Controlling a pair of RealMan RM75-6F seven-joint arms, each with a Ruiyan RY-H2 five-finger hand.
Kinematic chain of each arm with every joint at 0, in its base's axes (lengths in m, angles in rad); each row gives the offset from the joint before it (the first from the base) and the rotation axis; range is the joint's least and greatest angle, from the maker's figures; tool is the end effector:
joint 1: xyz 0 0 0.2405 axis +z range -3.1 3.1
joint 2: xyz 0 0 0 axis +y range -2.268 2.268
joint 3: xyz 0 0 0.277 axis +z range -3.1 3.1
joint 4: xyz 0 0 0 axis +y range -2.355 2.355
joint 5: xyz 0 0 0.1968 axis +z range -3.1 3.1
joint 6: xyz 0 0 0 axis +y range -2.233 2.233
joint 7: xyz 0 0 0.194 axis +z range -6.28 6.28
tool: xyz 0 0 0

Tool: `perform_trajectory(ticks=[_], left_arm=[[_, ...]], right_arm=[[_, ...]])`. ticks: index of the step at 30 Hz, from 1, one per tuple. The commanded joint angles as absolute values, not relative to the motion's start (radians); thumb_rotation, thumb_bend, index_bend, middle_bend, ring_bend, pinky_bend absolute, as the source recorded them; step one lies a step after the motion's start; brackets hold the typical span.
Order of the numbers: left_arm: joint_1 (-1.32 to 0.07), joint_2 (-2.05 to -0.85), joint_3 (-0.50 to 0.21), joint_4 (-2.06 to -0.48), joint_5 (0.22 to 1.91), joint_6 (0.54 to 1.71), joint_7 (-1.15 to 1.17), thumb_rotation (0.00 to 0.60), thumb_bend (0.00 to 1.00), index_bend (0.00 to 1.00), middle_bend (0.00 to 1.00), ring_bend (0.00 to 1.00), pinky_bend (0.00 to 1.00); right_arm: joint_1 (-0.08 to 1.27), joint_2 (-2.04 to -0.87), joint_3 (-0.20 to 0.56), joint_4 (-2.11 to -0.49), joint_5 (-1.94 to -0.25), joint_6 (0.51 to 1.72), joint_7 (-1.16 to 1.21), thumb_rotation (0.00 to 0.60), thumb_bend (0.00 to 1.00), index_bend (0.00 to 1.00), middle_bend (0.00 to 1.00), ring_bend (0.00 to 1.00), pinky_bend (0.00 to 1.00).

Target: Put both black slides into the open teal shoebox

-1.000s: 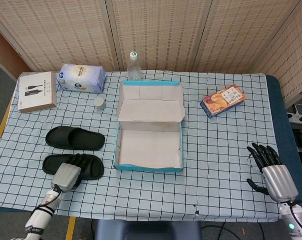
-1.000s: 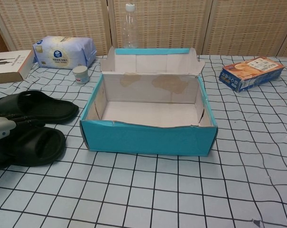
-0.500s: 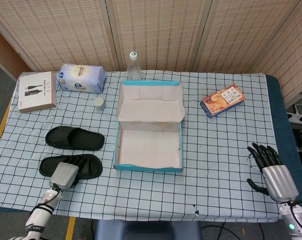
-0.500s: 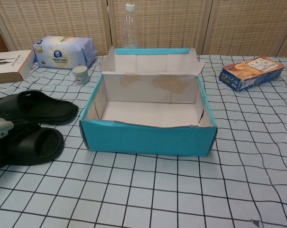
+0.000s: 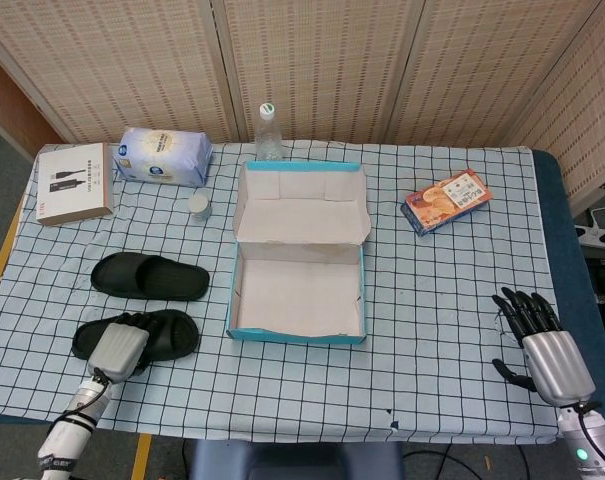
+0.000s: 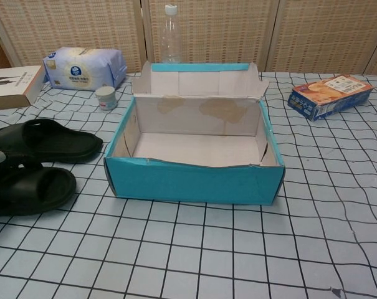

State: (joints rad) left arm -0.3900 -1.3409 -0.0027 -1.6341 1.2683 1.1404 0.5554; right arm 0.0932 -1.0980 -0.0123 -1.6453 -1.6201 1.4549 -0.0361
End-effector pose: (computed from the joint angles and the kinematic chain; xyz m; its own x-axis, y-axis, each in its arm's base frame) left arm -0.2756 0.2961 0.0389 0.6691 0.2584 0.6969 0.7430 -0.2575 -0.6178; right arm -0.3049 -0.2191 0.1588 0.4327 -0.0860 0.8974 -0.8973 -0.1370 0.4195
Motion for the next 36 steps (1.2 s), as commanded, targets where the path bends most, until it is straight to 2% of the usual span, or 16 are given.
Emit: perform_trajectory(ticks=[1, 12, 20, 24, 28, 36], left_arm=[[-0.356, -1.27, 0.003, -1.706, 1.343, 1.24, 0.544, 0.6, 0.48, 0.5, 0.67, 0.54, 0.47], [-0.345, -1.234, -0.022, -1.729, 1.417, 1.313, 0.493, 0.6, 0.5, 0.57, 0.74, 0.61, 0.53], [-0.39, -1.247, -0.087, -1.722, 1.488, 1.34, 0.435, 0.6, 0.51, 0.59, 0.76, 0.63, 0.55], [-0.459, -1.212, -0.127, -1.815, 1.497, 1.263, 0.425, 0.6, 0.51, 0.59, 0.75, 0.63, 0.55], [-0.559, -1.184, -0.176, -1.89, 1.458, 1.125, 0.434, 0.6, 0.51, 0.59, 0.75, 0.63, 0.55], [-0.781, -1.236, -0.309, -1.882, 1.227, 0.899, 0.51, 0.6, 0.51, 0.59, 0.76, 0.63, 0.55]], right_arm=[[0.092, -1.099, -0.014, -1.647, -1.624, 1.457, -0.04, 0.6, 0.15, 0.0, 0.0, 0.0, 0.0], [0.094, -1.104, -0.018, -1.65, -1.63, 1.452, -0.051, 0.6, 0.15, 0.0, 0.0, 0.0, 0.0], [0.096, -1.105, -0.016, -1.65, -1.625, 1.448, -0.053, 0.6, 0.15, 0.0, 0.0, 0.0, 0.0], [0.099, -1.108, -0.017, -1.65, -1.623, 1.441, -0.06, 0.6, 0.15, 0.0, 0.0, 0.0, 0.0], [0.1, -1.108, -0.017, -1.654, -1.624, 1.439, -0.062, 0.6, 0.15, 0.0, 0.0, 0.0, 0.0], [0.113, -1.116, -0.012, -1.654, -1.603, 1.409, -0.07, 0.6, 0.15, 0.0, 0.0, 0.0, 0.0]])
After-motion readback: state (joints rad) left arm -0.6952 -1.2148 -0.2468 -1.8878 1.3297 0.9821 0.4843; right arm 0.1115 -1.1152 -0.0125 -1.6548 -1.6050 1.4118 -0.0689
